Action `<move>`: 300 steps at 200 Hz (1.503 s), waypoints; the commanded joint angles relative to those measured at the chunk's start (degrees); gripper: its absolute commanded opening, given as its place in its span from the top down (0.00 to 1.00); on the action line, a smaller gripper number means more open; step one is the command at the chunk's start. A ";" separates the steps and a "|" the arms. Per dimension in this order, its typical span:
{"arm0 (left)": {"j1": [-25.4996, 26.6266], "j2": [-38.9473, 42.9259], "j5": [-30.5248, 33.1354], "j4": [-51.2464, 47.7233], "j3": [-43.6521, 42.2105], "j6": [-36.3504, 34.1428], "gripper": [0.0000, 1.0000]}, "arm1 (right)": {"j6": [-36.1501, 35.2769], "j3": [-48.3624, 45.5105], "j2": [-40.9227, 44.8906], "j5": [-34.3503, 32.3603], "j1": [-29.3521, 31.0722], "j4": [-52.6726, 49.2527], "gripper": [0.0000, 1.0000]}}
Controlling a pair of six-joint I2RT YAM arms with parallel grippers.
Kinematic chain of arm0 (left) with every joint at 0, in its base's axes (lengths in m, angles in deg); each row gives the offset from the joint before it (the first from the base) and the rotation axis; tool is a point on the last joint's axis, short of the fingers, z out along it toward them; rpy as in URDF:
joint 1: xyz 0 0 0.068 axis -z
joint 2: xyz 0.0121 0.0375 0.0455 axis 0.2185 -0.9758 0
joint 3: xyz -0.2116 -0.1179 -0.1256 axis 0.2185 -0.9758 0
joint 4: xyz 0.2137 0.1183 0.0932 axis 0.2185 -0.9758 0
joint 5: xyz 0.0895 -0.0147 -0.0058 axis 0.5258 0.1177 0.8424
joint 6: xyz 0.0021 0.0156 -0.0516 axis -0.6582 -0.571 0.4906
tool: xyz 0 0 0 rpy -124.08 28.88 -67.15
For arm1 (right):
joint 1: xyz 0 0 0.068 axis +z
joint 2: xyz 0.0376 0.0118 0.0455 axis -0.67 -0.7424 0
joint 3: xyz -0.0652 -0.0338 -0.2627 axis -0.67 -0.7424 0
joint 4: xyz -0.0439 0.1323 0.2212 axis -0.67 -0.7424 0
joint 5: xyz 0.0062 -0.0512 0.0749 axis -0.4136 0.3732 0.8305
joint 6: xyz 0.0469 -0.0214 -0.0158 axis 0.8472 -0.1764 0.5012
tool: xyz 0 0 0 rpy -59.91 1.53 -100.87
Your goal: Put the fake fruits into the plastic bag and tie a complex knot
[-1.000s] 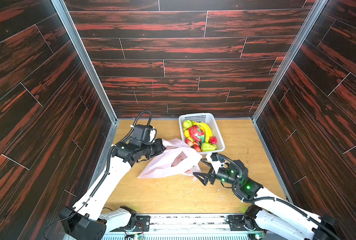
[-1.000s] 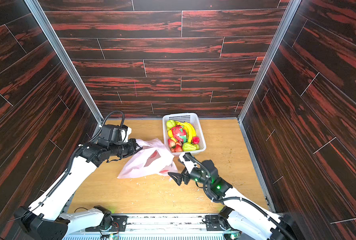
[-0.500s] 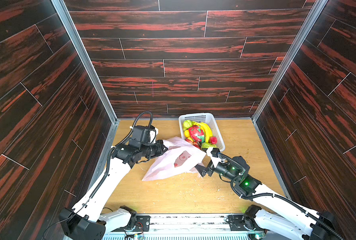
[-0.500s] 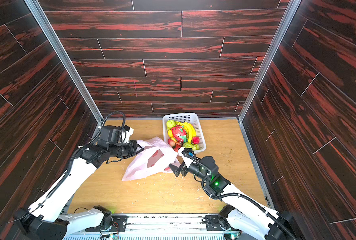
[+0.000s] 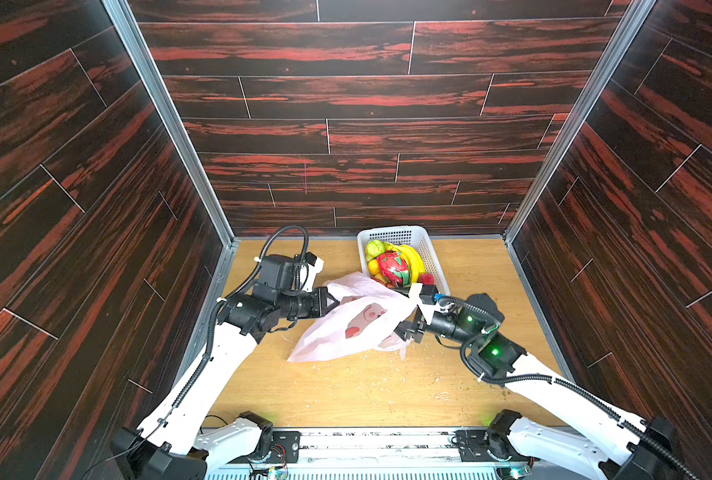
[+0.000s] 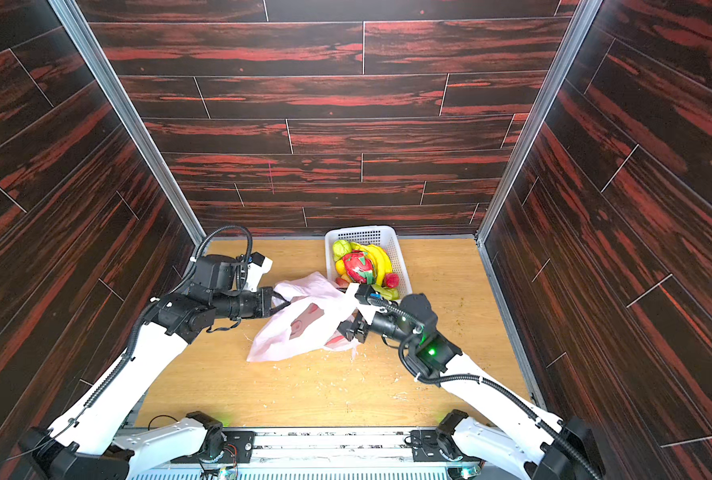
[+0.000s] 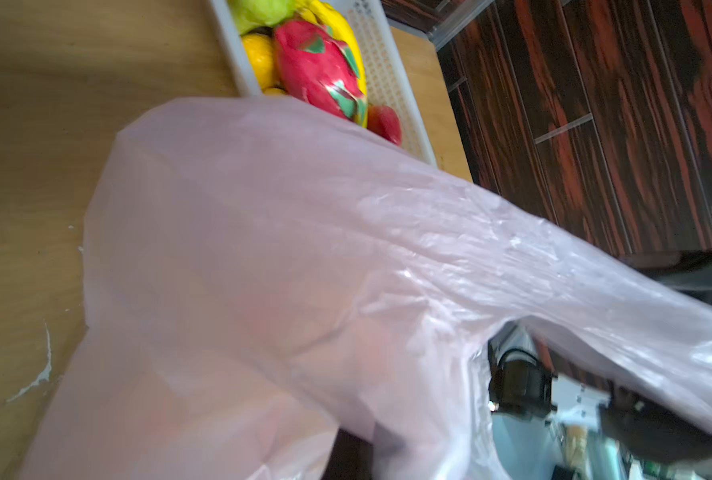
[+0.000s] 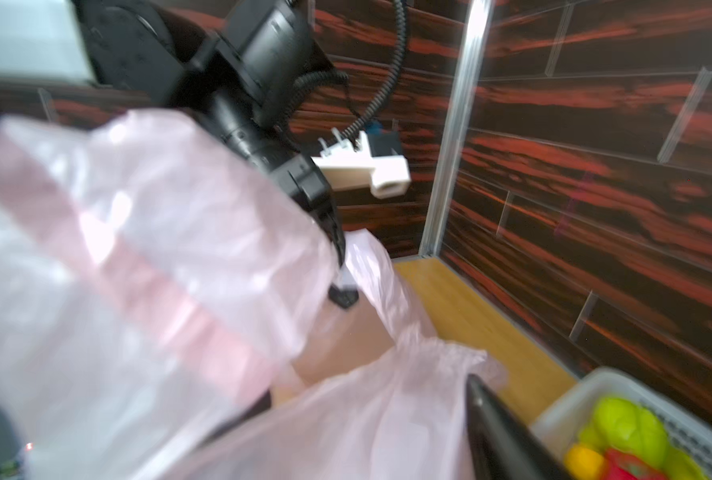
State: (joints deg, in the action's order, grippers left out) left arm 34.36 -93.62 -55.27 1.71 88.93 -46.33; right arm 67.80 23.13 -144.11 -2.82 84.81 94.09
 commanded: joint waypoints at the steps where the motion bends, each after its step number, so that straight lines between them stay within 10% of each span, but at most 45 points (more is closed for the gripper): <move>1: -0.29 2.89 -3.57 1.24 -2.21 -6.99 1.00 | 4.39 3.12 -2.14 5.50 -0.40 -2.00 0.61; 29: -0.29 6.00 -5.22 1.84 -4.64 -11.97 1.00 | 14.69 8.57 -5.72 3.74 -4.96 -6.98 0.95; 108: -0.29 9.75 -10.36 0.88 -9.43 -16.68 1.00 | 33.23 16.72 -24.39 15.53 -15.14 -15.61 0.97; 190: -0.32 8.30 5.30 5.42 -10.32 -3.94 1.00 | 27.32 20.97 -20.56 11.11 -19.41 -26.60 0.27; 300: -0.57 -1.55 7.62 7.01 -6.31 8.41 1.00 | 9.88 18.73 -5.41 17.36 -26.74 -38.21 0.13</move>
State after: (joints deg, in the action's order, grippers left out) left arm 34.20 -94.17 -47.89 7.06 79.55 -39.88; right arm 85.70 42.73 -154.21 8.76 58.01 59.99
